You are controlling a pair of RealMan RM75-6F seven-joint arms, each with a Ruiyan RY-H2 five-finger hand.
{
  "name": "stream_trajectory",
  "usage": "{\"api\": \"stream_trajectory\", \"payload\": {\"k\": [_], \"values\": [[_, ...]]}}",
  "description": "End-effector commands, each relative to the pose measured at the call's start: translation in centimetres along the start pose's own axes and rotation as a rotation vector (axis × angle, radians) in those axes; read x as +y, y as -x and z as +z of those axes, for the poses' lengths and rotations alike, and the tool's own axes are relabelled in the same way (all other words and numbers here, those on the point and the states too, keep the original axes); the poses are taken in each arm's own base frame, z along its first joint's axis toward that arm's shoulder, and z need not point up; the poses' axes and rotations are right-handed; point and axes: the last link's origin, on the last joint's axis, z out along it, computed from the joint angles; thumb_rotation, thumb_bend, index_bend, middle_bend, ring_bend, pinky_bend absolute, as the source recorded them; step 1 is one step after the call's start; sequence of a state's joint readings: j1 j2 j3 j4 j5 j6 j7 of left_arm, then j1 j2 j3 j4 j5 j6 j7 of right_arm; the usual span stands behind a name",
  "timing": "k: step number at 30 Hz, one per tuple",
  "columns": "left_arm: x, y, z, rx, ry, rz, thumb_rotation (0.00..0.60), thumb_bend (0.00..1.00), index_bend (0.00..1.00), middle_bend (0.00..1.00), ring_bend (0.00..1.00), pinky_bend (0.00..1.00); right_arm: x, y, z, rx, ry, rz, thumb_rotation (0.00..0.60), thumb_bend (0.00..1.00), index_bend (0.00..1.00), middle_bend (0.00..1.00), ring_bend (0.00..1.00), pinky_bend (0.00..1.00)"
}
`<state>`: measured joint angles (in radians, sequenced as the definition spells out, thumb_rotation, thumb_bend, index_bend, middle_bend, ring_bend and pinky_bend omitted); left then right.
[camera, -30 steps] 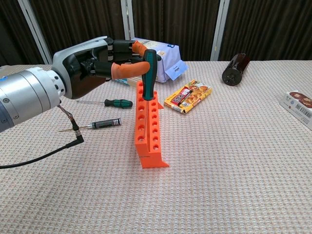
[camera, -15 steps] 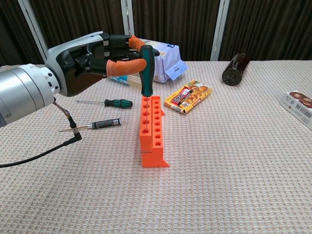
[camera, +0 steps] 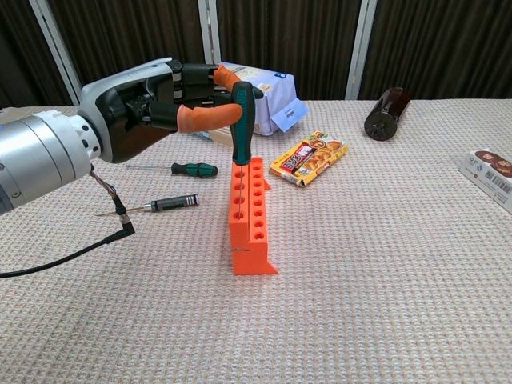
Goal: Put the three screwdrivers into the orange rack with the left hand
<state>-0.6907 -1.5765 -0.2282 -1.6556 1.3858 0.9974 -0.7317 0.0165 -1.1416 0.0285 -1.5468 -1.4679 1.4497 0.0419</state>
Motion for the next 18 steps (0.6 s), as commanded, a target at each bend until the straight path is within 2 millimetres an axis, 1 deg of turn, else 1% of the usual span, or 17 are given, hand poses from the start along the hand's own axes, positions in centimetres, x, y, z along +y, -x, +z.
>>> {"api": "stream_trajectory", "payload": {"k": [1, 13, 15, 18], "values": [[-0.1, 0.0, 0.0, 0.000, -0.001, 0.009, 0.600, 0.59, 0.68, 0.22, 0.10, 0.00, 0.0, 0.0, 0.0, 0.000, 0.000, 0.000, 0.600, 0.00, 0.02, 0.00, 0.00, 0.02], [-1.7, 1.1, -0.4, 0.010, -0.003, 0.064, 0.600, 0.59, 0.68, 0.22, 0.10, 0.00, 0.0, 0.0, 0.2, -0.002, 0.005, 0.003, 0.600, 0.00, 0.02, 0.00, 0.00, 0.02], [-2.4, 1.6, -0.7, 0.020, -0.011, 0.068, 0.600, 0.59, 0.70, 0.22, 0.10, 0.00, 0.0, 0.1, 0.3, -0.003, 0.007, 0.003, 0.600, 0.00, 0.02, 0.00, 0.00, 0.02], [-2.9, 1.9, -0.9, 0.036, -0.011, 0.080, 0.600, 0.59, 0.72, 0.22, 0.10, 0.00, -0.1, 0.0, 0.3, -0.003, 0.008, 0.002, 0.600, 0.00, 0.02, 0.00, 0.00, 0.02]]}}
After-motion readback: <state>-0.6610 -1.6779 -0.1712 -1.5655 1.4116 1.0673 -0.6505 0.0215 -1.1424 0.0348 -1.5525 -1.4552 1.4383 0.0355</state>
